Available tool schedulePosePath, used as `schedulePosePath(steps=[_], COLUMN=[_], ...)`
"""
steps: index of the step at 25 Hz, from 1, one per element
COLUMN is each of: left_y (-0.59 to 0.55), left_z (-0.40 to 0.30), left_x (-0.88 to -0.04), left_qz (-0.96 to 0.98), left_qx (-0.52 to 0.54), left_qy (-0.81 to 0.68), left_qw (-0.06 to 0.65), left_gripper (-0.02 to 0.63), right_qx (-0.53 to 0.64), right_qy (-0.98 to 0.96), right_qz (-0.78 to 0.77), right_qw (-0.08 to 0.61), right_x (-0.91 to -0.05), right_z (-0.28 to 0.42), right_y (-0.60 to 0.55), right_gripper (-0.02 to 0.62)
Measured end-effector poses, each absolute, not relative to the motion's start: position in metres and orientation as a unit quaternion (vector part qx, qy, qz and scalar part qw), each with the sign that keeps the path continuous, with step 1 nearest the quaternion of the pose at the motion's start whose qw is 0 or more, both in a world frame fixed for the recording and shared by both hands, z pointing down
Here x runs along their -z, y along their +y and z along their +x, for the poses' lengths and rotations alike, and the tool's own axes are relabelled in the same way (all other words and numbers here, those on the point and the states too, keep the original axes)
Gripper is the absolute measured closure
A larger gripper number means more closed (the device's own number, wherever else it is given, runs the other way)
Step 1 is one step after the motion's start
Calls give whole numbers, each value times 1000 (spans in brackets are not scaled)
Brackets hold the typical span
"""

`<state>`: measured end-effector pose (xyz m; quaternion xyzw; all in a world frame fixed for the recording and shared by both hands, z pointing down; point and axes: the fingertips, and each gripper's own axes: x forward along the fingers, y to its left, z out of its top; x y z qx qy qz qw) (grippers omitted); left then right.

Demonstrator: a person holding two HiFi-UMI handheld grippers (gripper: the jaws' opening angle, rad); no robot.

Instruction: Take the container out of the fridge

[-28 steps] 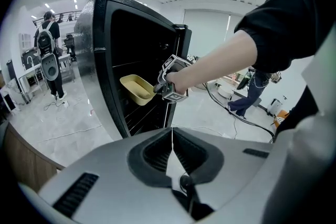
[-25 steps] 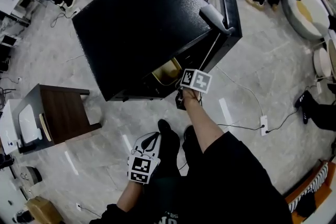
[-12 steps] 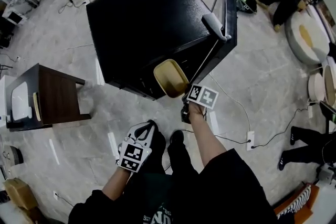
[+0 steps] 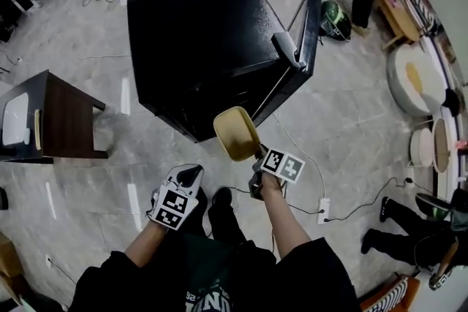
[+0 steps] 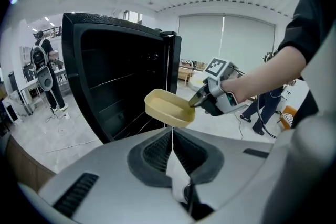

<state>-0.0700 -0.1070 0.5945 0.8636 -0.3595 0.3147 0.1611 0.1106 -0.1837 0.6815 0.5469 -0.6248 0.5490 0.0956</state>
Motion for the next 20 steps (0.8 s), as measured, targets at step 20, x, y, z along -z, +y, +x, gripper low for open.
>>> schedulePosePath(steps=[20], left_y=[-107], left_z=[-60], left_x=[-563], left_qz=[866], left_qx=[-307], left_qy=[-373], left_qw=[130], left_gripper=[592], right_qx=[-533], right_qy=[-662], right_qz=[519], right_qw=[94], right_x=[-611], right_z=[128], right_y=[-100], right_gripper=[551])
